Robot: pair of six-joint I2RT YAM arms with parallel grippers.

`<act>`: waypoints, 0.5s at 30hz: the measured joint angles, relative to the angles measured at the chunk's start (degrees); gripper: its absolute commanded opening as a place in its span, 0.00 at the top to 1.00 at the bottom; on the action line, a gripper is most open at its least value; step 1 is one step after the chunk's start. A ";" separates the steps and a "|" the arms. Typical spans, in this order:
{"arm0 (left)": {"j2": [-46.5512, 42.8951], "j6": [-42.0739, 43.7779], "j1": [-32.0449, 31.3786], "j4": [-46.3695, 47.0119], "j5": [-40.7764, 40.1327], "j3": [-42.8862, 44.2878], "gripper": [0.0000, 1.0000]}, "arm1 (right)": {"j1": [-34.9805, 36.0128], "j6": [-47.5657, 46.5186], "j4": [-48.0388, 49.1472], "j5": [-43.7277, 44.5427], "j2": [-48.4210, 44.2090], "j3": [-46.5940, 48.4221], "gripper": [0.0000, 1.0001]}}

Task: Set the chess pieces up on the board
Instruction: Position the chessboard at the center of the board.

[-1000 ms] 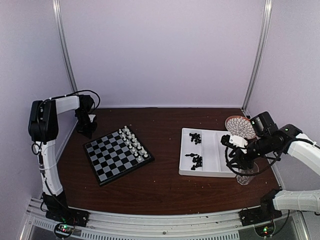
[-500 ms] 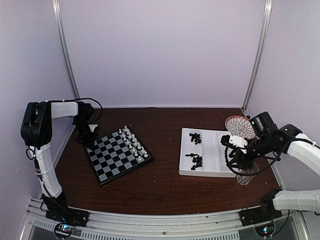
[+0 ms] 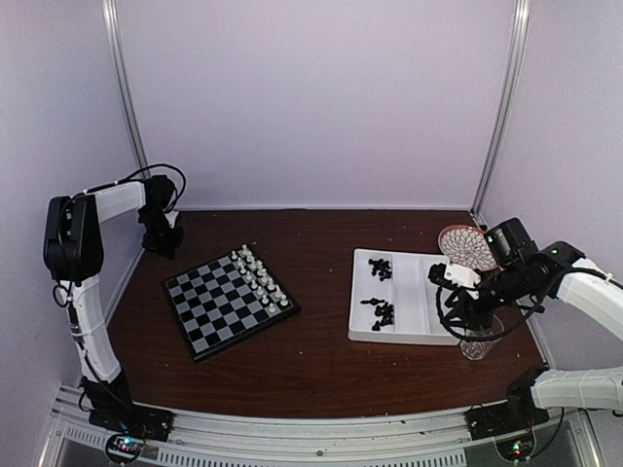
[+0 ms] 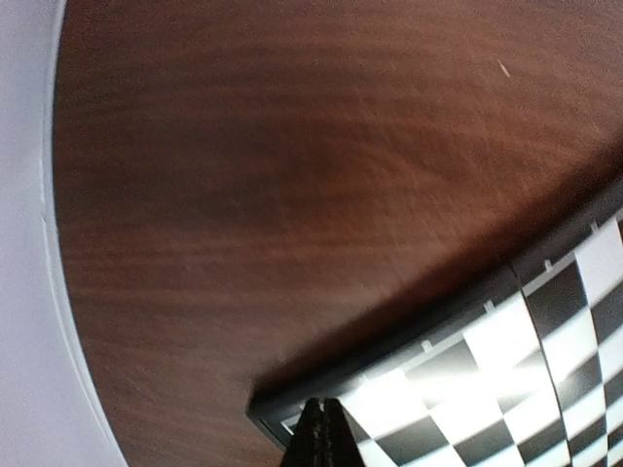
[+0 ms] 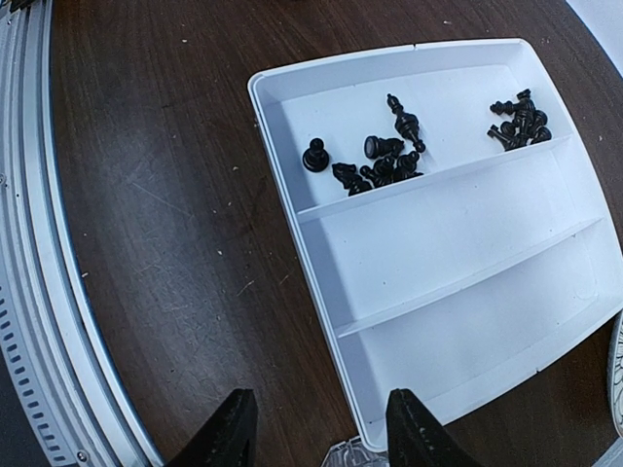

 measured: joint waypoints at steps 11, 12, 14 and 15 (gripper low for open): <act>12.07 1.27 2.01 0.59 -0.13 7.10 1.00 | 0.00 0.00 0.13 0.22 -0.02 -0.15 0.51; 11.98 1.73 1.95 0.42 1.01 6.45 1.00 | 0.00 0.00 0.20 0.22 -0.02 -0.15 0.51; 10.91 2.80 1.64 0.79 3.43 4.35 1.00 | 0.00 0.00 0.35 0.20 0.00 -0.22 0.51; 10.03 3.30 1.42 1.18 4.46 2.97 1.00 | 0.00 0.00 0.37 0.20 0.00 -0.24 0.51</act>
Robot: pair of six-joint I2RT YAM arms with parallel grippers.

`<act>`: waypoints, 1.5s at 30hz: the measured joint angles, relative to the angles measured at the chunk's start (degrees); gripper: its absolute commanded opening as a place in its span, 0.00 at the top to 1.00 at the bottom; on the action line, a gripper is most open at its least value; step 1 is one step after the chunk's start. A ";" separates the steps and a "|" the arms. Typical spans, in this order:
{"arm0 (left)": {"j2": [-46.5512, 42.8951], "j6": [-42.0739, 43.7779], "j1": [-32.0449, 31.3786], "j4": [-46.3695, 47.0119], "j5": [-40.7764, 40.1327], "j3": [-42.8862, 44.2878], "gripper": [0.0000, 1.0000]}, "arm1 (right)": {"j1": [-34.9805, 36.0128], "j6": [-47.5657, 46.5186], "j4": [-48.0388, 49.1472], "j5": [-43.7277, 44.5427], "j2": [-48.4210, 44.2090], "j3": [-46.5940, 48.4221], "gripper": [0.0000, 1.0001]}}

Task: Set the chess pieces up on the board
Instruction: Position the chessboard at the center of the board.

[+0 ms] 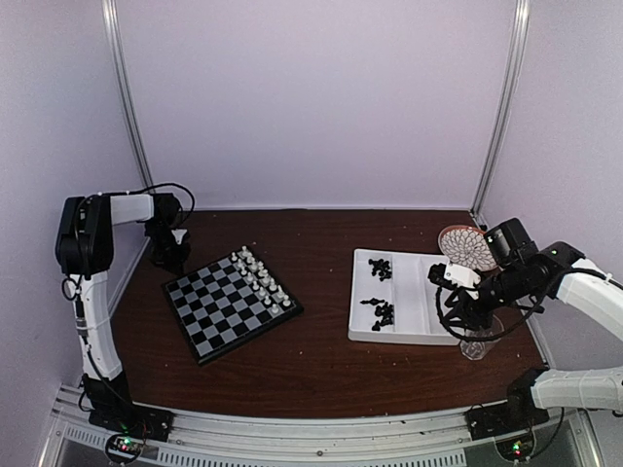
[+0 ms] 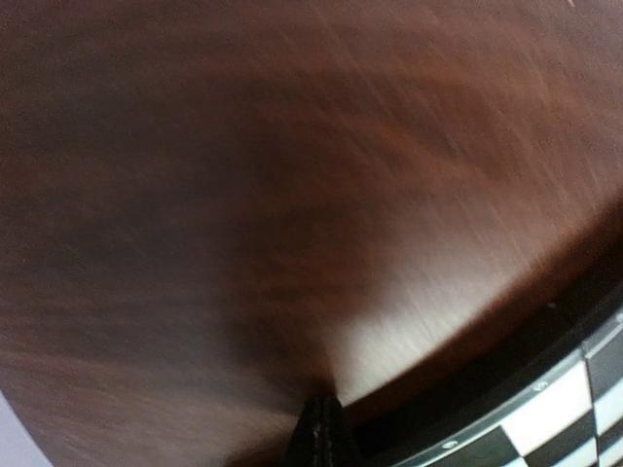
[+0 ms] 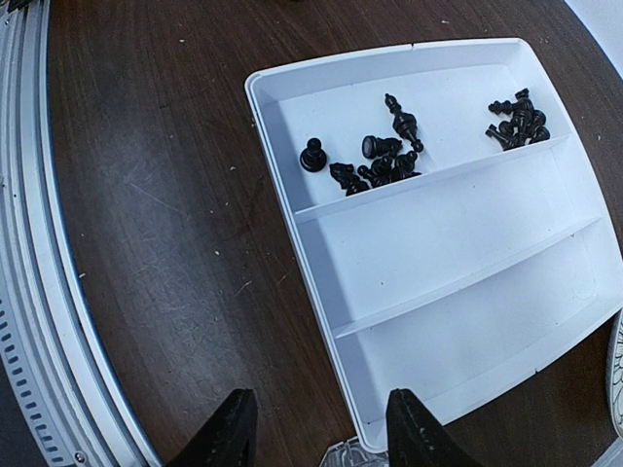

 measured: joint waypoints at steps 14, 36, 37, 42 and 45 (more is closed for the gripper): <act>-16.76 -2.10 -14.95 -2.97 10.75 -26.73 1.00 | 0.44 0.00 0.04 -0.02 1.20 -0.02 0.51; -31.47 -14.58 -26.27 -3.23 13.97 -44.76 1.00 | 24.65 -4.02 7.34 6.05 25.57 5.66 0.93; -32.87 -15.30 -26.60 -3.13 13.90 -45.68 1.00 | 26.32 -4.74 8.50 7.19 28.20 6.43 0.94; -38.49 -17.70 -27.63 -2.32 13.60 -48.13 1.00 | 32.61 -7.23 12.07 11.47 39.85 12.50 0.98; -40.94 -18.80 -27.71 -2.19 13.53 -48.72 1.00 | 34.93 -8.31 13.97 13.44 44.65 15.96 1.00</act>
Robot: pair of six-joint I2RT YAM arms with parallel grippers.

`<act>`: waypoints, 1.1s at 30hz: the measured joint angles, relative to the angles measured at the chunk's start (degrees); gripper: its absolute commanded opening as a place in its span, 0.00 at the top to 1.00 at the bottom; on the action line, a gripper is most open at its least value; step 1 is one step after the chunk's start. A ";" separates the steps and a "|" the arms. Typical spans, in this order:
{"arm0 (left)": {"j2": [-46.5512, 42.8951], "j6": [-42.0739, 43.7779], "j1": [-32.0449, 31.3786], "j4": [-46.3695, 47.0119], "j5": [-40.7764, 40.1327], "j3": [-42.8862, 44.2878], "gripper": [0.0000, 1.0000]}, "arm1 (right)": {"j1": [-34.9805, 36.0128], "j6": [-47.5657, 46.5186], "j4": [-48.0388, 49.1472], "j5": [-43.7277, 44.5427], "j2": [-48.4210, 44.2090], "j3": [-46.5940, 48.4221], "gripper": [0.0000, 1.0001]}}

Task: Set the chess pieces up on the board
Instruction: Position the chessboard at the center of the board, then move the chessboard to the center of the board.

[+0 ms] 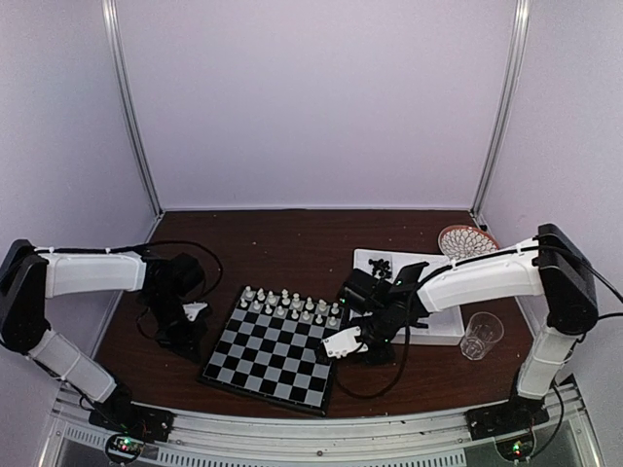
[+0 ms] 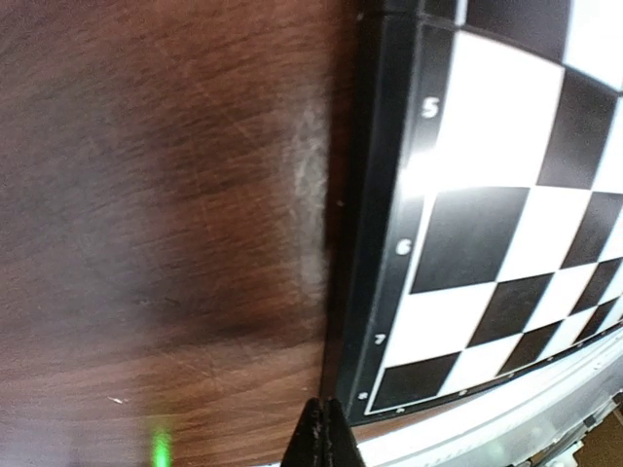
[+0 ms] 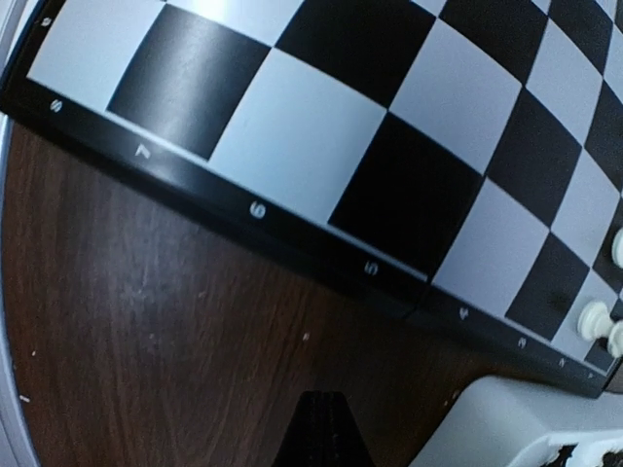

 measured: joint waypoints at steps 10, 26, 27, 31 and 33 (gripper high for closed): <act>-1.53 -5.22 -1.09 2.10 -0.26 -2.86 1.00 | 3.30 -1.27 1.99 8.22 10.51 9.64 1.00; -4.94 -10.25 -4.61 2.34 -2.97 -4.90 1.00 | 3.30 0.55 4.20 17.59 15.61 15.85 1.00; -4.87 -10.16 -4.76 1.99 -3.21 -4.57 1.00 | 3.30 0.66 4.17 17.62 15.43 15.76 1.00; -4.68 -8.33 -5.60 -1.44 -4.98 1.20 0.95 | 3.30 1.36 2.54 16.63 11.72 14.95 0.87; -4.68 -5.81 -5.66 -2.69 -6.67 7.89 0.88 | 3.30 1.95 0.92 15.61 7.21 14.86 0.77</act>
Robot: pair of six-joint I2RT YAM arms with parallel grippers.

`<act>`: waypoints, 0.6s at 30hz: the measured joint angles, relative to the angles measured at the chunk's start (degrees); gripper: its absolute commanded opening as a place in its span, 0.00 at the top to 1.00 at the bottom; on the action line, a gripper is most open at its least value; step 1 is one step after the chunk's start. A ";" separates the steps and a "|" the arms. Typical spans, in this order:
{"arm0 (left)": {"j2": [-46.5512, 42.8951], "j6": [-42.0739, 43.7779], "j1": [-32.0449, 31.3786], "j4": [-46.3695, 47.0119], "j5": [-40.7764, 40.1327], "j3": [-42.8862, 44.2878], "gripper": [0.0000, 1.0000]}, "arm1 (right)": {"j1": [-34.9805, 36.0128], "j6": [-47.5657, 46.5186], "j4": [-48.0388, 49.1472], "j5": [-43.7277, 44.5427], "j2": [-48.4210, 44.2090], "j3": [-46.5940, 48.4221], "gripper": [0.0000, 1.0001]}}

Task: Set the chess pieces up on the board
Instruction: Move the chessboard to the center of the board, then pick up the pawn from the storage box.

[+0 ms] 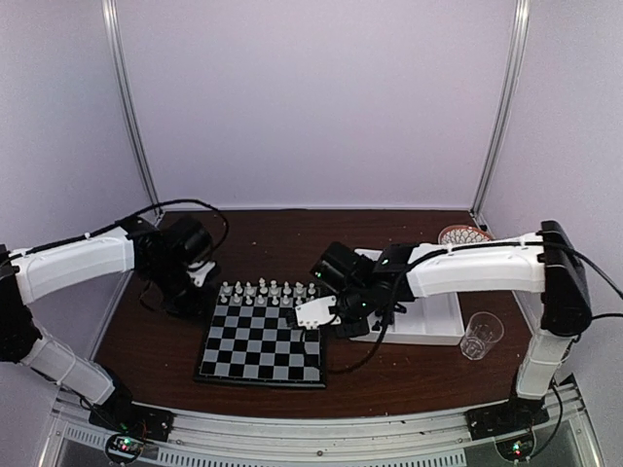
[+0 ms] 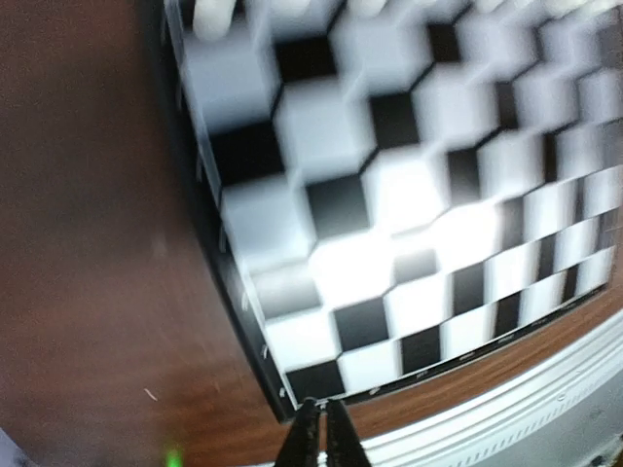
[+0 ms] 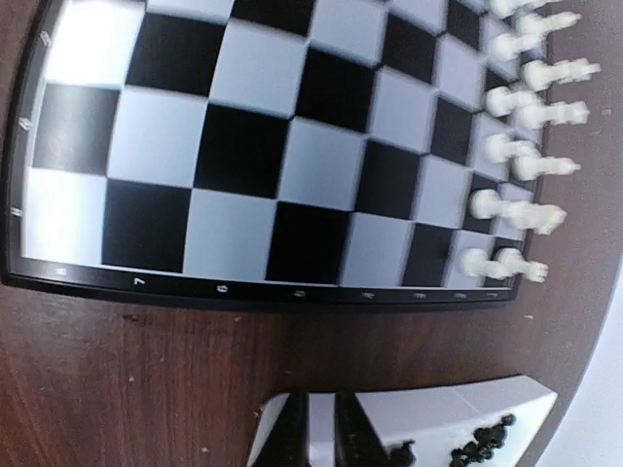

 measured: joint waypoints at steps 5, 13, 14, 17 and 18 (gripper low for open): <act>1.88 8.85 0.00 1.33 -5.46 19.78 0.68 | -1.99 2.03 -3.17 -2.78 -10.84 2.16 0.75; 7.21 19.93 0.02 18.58 -3.32 28.81 0.47 | -19.61 6.56 -7.04 -10.86 -10.75 2.64 0.71; 8.20 20.65 0.02 20.92 -2.34 28.76 0.47 | -21.79 7.15 -7.43 -11.93 -10.45 2.64 0.71; 10.47 22.03 0.02 28.06 0.66 26.27 0.48 | -25.94 8.28 -8.57 -14.97 -9.18 2.67 0.72; 10.78 22.36 0.02 30.38 1.79 24.35 0.48 | -26.84 8.70 -9.01 -16.26 -8.41 2.71 0.72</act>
